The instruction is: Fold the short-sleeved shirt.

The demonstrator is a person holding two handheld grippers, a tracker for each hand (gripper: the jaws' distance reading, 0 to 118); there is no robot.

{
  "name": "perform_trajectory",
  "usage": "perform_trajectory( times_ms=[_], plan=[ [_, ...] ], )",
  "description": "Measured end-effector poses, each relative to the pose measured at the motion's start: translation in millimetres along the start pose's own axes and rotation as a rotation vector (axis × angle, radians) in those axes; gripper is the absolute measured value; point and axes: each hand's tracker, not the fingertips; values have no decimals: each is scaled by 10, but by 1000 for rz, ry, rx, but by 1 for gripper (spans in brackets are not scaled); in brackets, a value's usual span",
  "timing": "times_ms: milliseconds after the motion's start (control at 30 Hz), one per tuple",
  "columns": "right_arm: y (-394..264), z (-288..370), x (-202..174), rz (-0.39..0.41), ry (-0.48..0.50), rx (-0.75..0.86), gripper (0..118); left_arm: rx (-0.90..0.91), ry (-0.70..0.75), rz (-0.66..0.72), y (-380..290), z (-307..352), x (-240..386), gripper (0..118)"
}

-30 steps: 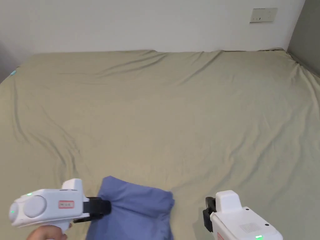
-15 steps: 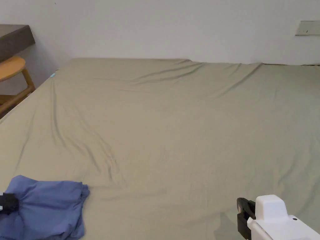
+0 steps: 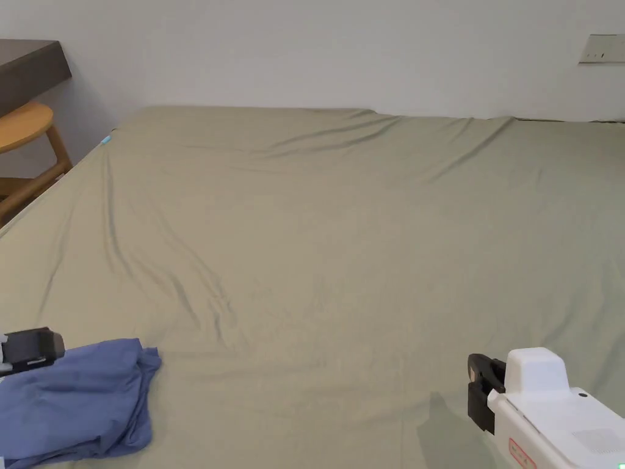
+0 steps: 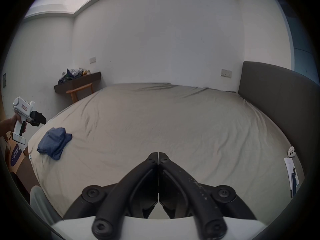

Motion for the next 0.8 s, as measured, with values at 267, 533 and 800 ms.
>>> perform_trajectory(
  times_ms=[267, 533, 800],
  plan=[
    [396, 582, 226, 30, -84, 181, 2, 459, -20, -174, -63, 1338, 1136, 107],
    [753, 1201, 477, 81, -153, 349, 2, 819, -109, -253, -466, 2153, 2231, 109],
    [859, 1599, 736, 78, -214, 462, 2, 961, -182, -270, -1084, 2261, 3072, 109]
  ],
)
